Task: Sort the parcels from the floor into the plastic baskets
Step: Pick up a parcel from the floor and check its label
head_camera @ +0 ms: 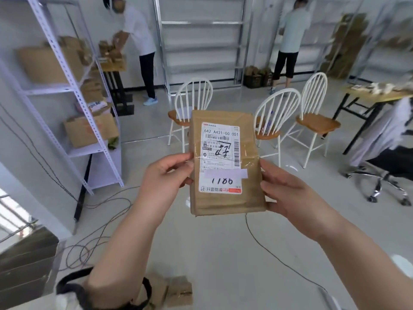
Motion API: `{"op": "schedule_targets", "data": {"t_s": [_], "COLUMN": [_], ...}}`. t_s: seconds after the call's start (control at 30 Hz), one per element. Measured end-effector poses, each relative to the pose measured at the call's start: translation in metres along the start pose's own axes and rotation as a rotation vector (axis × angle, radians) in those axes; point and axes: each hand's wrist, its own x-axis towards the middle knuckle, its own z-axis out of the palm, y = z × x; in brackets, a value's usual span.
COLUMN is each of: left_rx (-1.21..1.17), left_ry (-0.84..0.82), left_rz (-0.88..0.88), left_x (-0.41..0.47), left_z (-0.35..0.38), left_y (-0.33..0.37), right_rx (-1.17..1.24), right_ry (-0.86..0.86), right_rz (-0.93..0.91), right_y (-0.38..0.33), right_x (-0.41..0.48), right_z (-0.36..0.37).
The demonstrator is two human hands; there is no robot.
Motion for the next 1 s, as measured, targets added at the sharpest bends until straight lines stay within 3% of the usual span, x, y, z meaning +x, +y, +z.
{"op": "schedule_targets", "data": {"t_s": [0.33,0.6,1.0], "left_rx": [-0.074,0.008,-0.100], "left_ry": [-0.288,-0.715,-1.299], "left_rz": [0.137,0.215,0.129], "left_x": [0.010,0.012,-0.122], "left_z": [0.058,0.095,0.183], "left_y": [0.008,0.023,0.022], "right_rx": [-0.037,-0.029,-0.035], "right_ry": [0.330,0.729,1.374], "right_rz": [-0.034,-0.042,0.047], "right_y": [-0.012,-0.011,-0.005], "right_x": [-0.053,-0.117,-0.288], "right_z": [-0.025,0.008,0.074]}}
